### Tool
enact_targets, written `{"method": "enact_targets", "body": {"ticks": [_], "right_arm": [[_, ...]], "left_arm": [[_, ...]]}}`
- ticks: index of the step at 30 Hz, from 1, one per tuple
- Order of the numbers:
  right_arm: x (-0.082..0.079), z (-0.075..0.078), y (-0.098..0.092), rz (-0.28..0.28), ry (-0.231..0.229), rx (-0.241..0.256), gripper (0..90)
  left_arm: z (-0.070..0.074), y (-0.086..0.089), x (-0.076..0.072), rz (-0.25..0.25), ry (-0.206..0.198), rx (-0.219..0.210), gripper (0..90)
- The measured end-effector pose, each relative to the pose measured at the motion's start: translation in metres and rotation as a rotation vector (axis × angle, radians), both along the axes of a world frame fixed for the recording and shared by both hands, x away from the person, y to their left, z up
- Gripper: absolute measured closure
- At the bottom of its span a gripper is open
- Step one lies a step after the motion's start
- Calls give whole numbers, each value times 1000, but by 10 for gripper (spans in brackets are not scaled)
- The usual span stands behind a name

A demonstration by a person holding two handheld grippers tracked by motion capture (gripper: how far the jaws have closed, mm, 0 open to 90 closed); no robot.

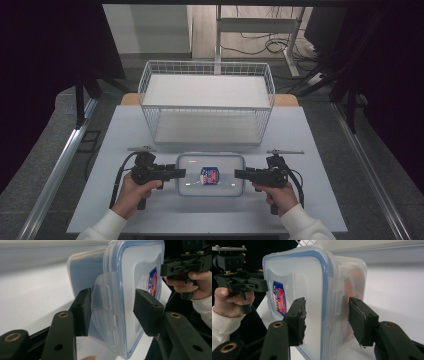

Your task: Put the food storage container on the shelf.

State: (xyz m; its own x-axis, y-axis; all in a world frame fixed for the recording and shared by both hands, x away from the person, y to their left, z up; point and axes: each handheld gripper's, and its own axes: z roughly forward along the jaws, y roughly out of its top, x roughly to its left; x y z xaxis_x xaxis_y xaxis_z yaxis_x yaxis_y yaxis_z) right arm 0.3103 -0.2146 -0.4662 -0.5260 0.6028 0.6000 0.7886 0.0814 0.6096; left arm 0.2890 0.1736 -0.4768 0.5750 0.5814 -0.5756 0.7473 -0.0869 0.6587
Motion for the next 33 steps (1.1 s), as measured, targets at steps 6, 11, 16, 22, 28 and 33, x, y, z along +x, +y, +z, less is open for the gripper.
{"method": "enact_targets", "body": {"ticks": [6,11,16,22,28,33], "right_arm": [[9,1,3,7,-11,-8,492],[26,2,11,16,-22,-18,491],[49,3,17,23,-46,-32,491],[76,-1,23,26,-47,-25,491],[94,-3,31,17,-50,-21,490],[106,-7,32,3,-59,-19,484]], "left_arm": [[-1,4,11,4,-3,5,496],[-2,9,25,9,1,3,496],[-7,15,51,24,21,-17,496],[-7,22,73,33,5,-15,496],[-8,29,92,31,-10,-9,494],[-11,27,103,37,-20,-5,494]]}}
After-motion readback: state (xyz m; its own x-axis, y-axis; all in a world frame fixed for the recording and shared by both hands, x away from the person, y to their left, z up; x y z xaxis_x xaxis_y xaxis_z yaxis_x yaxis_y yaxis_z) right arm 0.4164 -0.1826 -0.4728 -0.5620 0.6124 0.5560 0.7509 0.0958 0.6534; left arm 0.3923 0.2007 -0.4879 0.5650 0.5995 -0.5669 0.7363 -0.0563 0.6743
